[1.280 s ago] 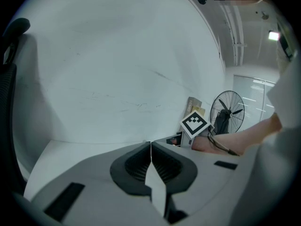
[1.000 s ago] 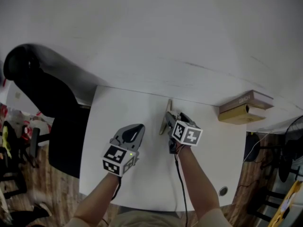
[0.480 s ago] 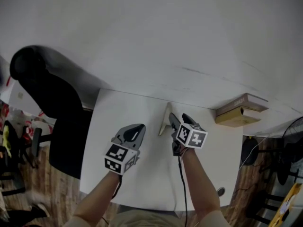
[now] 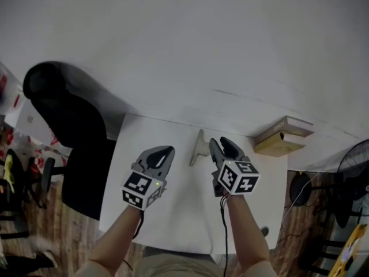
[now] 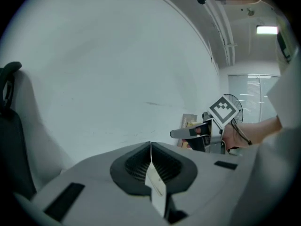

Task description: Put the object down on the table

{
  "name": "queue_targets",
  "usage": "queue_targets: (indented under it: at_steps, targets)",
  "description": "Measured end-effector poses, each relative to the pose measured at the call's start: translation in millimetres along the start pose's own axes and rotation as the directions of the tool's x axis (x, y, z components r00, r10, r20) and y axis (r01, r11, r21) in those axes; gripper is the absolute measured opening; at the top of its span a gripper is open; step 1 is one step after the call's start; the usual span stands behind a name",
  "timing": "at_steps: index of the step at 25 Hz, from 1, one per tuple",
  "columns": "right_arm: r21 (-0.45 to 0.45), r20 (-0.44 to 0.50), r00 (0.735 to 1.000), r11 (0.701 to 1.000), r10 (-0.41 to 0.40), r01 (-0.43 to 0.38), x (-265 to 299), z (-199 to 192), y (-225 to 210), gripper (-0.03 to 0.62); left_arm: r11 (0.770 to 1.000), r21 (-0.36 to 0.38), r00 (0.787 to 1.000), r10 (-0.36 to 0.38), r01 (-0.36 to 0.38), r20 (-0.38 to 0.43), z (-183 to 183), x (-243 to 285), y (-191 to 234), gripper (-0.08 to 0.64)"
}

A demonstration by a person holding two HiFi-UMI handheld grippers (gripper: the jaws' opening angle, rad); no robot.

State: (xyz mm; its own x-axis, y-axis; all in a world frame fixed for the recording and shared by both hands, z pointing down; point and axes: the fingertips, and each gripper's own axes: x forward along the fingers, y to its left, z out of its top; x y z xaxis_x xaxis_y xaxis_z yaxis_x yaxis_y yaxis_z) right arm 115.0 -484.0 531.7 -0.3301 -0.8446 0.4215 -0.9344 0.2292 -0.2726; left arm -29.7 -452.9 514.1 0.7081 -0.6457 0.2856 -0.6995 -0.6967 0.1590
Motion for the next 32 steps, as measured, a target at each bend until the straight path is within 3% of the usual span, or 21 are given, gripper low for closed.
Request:
queue_targets:
  at_steps: [6, 11, 15, 24, 32]
  targets:
    - [-0.174, 0.118, 0.992, 0.984, 0.053, -0.032, -60.2, 51.1, 41.1, 0.121, 0.997, 0.072, 0.998, -0.012, 0.007, 0.065, 46.6, -28.5, -22.5, 0.023]
    - [-0.138, 0.201, 0.97, 0.985, 0.134, -0.107, -120.6, 77.5, 76.2, 0.098, 0.987, 0.161, 0.995, -0.013, -0.003, 0.094, 80.1, -58.8, -44.3, 0.023]
    - [-0.19, 0.238, 0.958, 0.975, 0.161, -0.116, -166.8, 86.4, 98.8, 0.089, 0.982, 0.19, 0.991, -0.014, -0.011, 0.13, 99.8, -86.9, -61.7, 0.023]
    - [-0.238, 0.316, 0.935, 0.968, 0.159, -0.084, -252.2, 95.7, 118.1, 0.052, 0.981, 0.194, 0.981, -0.033, -0.004, 0.19, 122.4, -147.2, -98.3, 0.023]
    - [-0.252, 0.29, 0.938, 0.961, 0.189, -0.116, -295.5, 80.3, 131.3, 0.041, 0.975, 0.22, 0.984, -0.035, -0.004, 0.174, 117.1, -173.4, -112.9, 0.023]
